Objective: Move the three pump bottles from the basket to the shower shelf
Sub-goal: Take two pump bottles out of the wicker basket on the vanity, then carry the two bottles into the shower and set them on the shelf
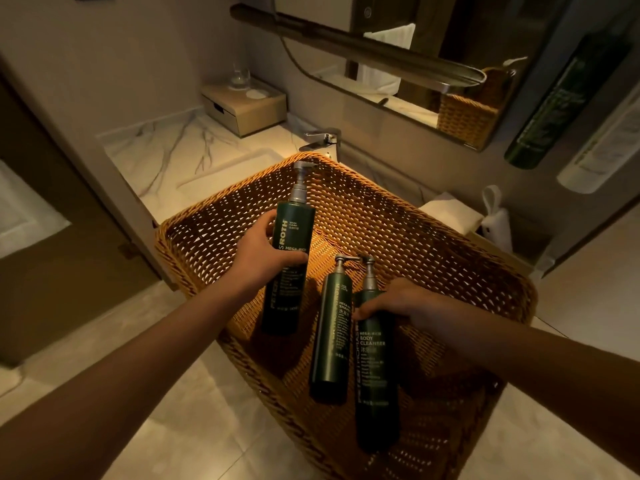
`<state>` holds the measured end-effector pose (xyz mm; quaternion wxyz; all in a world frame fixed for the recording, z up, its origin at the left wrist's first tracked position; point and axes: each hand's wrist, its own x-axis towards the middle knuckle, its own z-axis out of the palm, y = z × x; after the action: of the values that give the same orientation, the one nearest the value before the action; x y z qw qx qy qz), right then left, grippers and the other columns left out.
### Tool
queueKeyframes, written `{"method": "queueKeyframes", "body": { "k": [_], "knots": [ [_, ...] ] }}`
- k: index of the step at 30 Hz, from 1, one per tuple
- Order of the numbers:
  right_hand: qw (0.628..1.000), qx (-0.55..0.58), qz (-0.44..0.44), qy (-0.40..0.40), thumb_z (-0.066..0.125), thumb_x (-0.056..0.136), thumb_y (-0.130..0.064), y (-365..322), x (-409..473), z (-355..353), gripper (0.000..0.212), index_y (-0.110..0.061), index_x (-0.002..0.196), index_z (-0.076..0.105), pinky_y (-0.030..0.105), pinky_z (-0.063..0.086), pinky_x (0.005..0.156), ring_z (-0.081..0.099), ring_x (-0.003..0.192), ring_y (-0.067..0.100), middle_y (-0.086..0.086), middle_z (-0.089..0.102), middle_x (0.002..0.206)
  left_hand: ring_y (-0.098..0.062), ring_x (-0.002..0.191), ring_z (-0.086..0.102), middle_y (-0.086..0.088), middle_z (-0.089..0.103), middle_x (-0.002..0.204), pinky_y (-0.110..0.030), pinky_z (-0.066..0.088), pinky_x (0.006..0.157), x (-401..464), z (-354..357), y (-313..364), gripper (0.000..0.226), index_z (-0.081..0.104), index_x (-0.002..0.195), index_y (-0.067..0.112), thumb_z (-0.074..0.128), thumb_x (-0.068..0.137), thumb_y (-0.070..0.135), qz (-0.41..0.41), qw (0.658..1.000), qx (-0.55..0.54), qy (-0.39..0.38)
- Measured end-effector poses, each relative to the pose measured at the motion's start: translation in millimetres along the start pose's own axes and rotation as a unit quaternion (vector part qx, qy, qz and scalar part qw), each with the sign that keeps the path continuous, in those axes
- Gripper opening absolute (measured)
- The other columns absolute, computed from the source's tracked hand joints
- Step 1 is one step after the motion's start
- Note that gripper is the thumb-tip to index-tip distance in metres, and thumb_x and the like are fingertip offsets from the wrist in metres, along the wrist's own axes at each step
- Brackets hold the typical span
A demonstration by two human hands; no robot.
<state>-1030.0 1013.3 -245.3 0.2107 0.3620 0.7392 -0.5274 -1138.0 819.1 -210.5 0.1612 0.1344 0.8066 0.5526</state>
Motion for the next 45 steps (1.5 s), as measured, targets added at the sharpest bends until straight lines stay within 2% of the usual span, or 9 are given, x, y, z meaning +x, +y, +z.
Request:
{"method": "queueKeyframes", "body": {
  "k": [4,10,14,21,26,36,39,42,45],
  "knots": [
    [0.995,0.003,-0.095,-0.010,0.084,0.061,-0.005,-2.6,-36.6,-7.0,0.052,-0.012,0.105,0.059,0.019,0.042,0.062,0.058,0.084,0.009,0.001,0.065,0.098,-0.009,0.106,0.043,0.004,0.048,0.120,-0.028,0.039,0.082,-11.0,-6.2,8.9,0.082,0.036,0.140,0.022,0.076,0.070,0.006,0.016,0.999,-0.013,0.025],
    [0.960,0.027,-0.275,0.033,0.084,0.060,-0.005,-30.8,-90.6,-24.8,0.057,-0.017,0.111,0.061,0.020,0.041,0.066,0.058,0.092,0.007,-0.006,0.064,0.100,-0.017,0.116,0.049,0.000,0.052,0.130,-0.040,0.041,0.097,-54.7,-24.2,37.1,0.085,0.036,0.139,0.023,0.079,0.067,0.009,0.062,0.993,-0.005,0.097],
    [0.916,0.052,-0.395,0.057,0.085,0.059,-0.009,-60.3,-136.5,-41.8,0.059,-0.019,0.112,0.060,0.018,0.040,0.067,0.057,0.090,0.001,-0.010,0.064,0.101,-0.013,0.103,0.054,0.006,0.051,0.121,-0.040,0.044,0.092,-93.4,-30.6,76.7,0.084,0.035,0.139,0.028,0.077,0.069,0.006,0.103,0.984,-0.034,0.141],
    [0.836,0.078,-0.543,0.015,0.082,0.063,-0.013,-68.6,-228.8,-57.3,0.052,-0.023,0.108,0.058,0.020,0.042,0.074,0.056,0.092,0.000,-0.014,0.063,0.098,-0.012,0.111,0.052,0.008,0.053,0.123,-0.037,0.044,0.090,-182.8,-30.4,124.9,0.084,0.037,0.135,0.031,0.079,0.066,0.007,0.184,0.948,-0.010,0.261],
    [0.819,0.058,-0.568,-0.056,0.084,0.059,-0.015,-32.5,-261.5,-37.4,0.054,-0.024,0.108,0.061,0.037,0.050,0.088,0.062,0.097,0.012,-0.007,0.068,0.101,-0.008,0.104,0.056,0.013,0.056,0.112,-0.032,0.048,0.083,-269.5,-21.7,108.7,0.083,0.038,0.135,0.030,0.078,0.067,0.005,0.154,0.924,-0.046,0.348],
    [0.807,0.005,-0.530,-0.261,0.084,0.056,-0.014,41.9,-287.7,65.0,0.053,-0.021,0.104,0.064,0.027,0.056,0.074,0.067,0.090,0.010,-0.001,0.070,0.098,0.000,0.096,0.054,0.019,0.054,0.104,-0.021,0.043,0.069,-435.8,-25.8,14.5,0.077,0.042,0.129,0.032,0.077,0.067,0.001,0.024,0.876,-0.048,0.479],
    [0.813,-0.010,-0.510,-0.280,0.088,0.051,-0.021,50.3,-290.9,113.0,0.061,-0.019,0.107,0.063,0.037,0.055,0.082,0.066,0.097,0.018,0.001,0.070,0.101,-0.001,0.097,0.053,0.019,0.054,0.105,-0.026,0.044,0.070,-472.1,-41.7,-10.6,0.074,0.044,0.121,0.039,0.077,0.067,0.001,0.002,0.861,-0.051,0.507],
    [0.816,-0.022,-0.505,-0.280,0.086,0.057,-0.017,45.0,-301.1,165.4,0.055,-0.021,0.106,0.062,0.021,0.054,0.071,0.065,0.094,0.012,-0.004,0.069,0.099,-0.005,0.101,0.054,0.011,0.056,0.111,-0.029,0.045,0.074,-505.5,-67.7,-31.0,0.074,0.044,0.123,0.038,0.076,0.067,0.000,-0.011,0.852,-0.050,0.522],
    [0.813,-0.028,-0.508,-0.284,0.086,0.057,-0.015,31.5,-317.0,222.9,0.056,-0.023,0.107,0.061,0.029,0.054,0.080,0.064,0.096,0.012,-0.004,0.068,0.101,-0.012,0.105,0.055,0.003,0.056,0.117,-0.031,0.046,0.077,-538.0,-106.9,-52.8,0.078,0.043,0.131,0.032,0.076,0.067,0.001,-0.034,0.838,-0.049,0.543]
  ]
}}
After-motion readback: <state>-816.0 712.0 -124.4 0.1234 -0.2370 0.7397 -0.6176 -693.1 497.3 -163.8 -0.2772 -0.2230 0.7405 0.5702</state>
